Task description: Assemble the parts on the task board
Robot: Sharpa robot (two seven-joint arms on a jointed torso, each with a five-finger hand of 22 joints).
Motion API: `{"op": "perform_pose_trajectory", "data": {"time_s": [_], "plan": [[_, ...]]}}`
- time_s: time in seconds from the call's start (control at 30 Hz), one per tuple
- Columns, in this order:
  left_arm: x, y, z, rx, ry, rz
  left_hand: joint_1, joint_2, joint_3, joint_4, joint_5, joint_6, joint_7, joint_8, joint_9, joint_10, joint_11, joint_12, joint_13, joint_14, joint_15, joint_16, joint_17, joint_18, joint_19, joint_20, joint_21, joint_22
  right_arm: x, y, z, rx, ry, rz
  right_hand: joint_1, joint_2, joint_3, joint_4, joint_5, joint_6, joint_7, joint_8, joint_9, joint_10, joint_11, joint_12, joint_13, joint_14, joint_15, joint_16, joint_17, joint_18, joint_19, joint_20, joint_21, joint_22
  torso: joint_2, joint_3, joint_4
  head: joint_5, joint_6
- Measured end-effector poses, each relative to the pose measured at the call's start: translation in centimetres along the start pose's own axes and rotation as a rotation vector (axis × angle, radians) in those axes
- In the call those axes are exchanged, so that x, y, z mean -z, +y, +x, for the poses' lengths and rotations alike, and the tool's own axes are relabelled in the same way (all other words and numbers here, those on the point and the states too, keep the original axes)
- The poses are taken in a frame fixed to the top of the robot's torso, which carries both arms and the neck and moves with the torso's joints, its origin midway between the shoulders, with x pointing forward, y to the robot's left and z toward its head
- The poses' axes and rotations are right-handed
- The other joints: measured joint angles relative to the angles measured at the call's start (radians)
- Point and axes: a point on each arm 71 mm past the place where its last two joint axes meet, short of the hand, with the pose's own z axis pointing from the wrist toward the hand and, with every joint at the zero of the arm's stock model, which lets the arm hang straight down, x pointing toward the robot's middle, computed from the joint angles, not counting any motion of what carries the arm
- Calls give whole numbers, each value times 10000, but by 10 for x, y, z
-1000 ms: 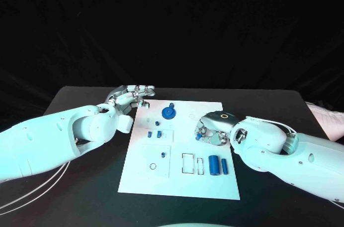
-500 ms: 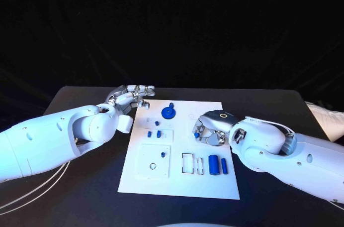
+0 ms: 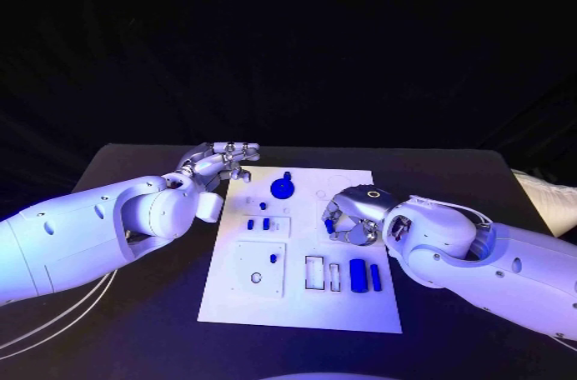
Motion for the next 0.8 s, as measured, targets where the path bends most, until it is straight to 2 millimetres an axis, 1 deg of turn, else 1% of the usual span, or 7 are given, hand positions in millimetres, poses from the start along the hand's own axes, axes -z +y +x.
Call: {"op": "perform_pose_trajectory", "data": {"time_s": [0.07, 0.3, 0.37, 0.43, 0.6, 0.63, 0.8], "plan": [[0, 0, 0, -1, 3, -4, 0, 0, 0, 0, 0, 0, 0, 0, 0, 0, 0, 0, 0, 0, 0, 0, 0, 0, 0, 0, 0, 0, 0, 0, 0, 13, 10, 5, 2, 2, 32, -32, 0, 122, -22, 55, 30, 24, -24, 73, 12, 0, 0, 0, 0, 0, 0, 0, 0, 4, 0, 0, 2, 0, -7], [0, 0, 0, -4, 11, -18, 0, 0, 0, 0, 0, 0, 0, 0, 0, 0, 0, 0, 0, 0, 0, 0, 1, 0, 0, 0, 0, 1, -1, 1, 1, 33, -1, 17, 50, 242, 242, -68, 0, 500, -106, 131, 99, 458, -120, 222, 29, 0, 0, 0, 0, 0, 0, 0, 0, 43, 0, 0, 2, 4, -20], [0, 0, 0, -4, 12, -20, 0, 0, 0, 0, 0, -26, -27, 0, 0, 0, 0, 0, -1, 0, 0, 0, 1, 0, 0, 0, -2, -1, -1, 1, 1, 33, -14, 23, 50, 242, 283, -27, 0, 572, -104, 172, 106, 522, -161, 262, 28, 0, 0, 0, 0, 0, 0, 0, 0, 54, 0, 0, 1, 5, -21], [0, 0, 0, -4, 15, -23, 0, 0, 1, 0, 0, -36, -36, 0, -9, 0, 0, 0, -1, 0, 0, 0, 1, 0, 0, 0, -40, -14, -1, 1, 1, 30, -34, 25, 50, 242, 283, -27, 0, 611, -105, 172, 119, 557, -127, 262, 28, 0, -1, 0, 7, 0, 0, 0, 0, 61, 0, 0, 0, 5, -21], [0, 0, 0, -5, 18, -31, 0, 0, 1, 0, 0, -36, -36, 0, -9, 0, 0, 0, -1, 0, 0, 0, 1, 0, 0, 0, -40, -14, -1, 1, 0, 0, -128, 35, -50, 333, 324, 14, 0, 726, -117, 172, 131, 685, -178, 262, 26, 0, -1, 0, 31, 0, 0, -1, 0, 81, 1, 0, 1, -6, -28], [0, 0, 0, -5, 19, -33, 0, 0, 1, 0, 0, -36, -36, 0, -9, 0, 0, 0, 0, 0, 0, 0, 1, -1, 0, 0, -40, -13, -2, 1, 0, -8, -150, 38, -117, 294, 324, 14, 0, 726, -117, 171, 132, 685, -178, 262, 27, 0, 0, 0, 37, 0, 24, -24, 0, 92, 1, 0, 1, -7, -28], [0, 0, 0, -8, 23, -41, 0, 0, 1, -1, 0, -36, -36, 0, -9, 0, 0, 0, -1, 0, 0, 0, 2, 0, 0, 0, -40, -13, -2, 2, 0, -28, -255, 57, -203, 334, 394, 84, -1, 895, -179, 216, 172, 847, -232, 301, 28, 33, -45, 0, 64, 0, 40, -41, 0, 123, 1, -6, 3, -13, -35]]}}
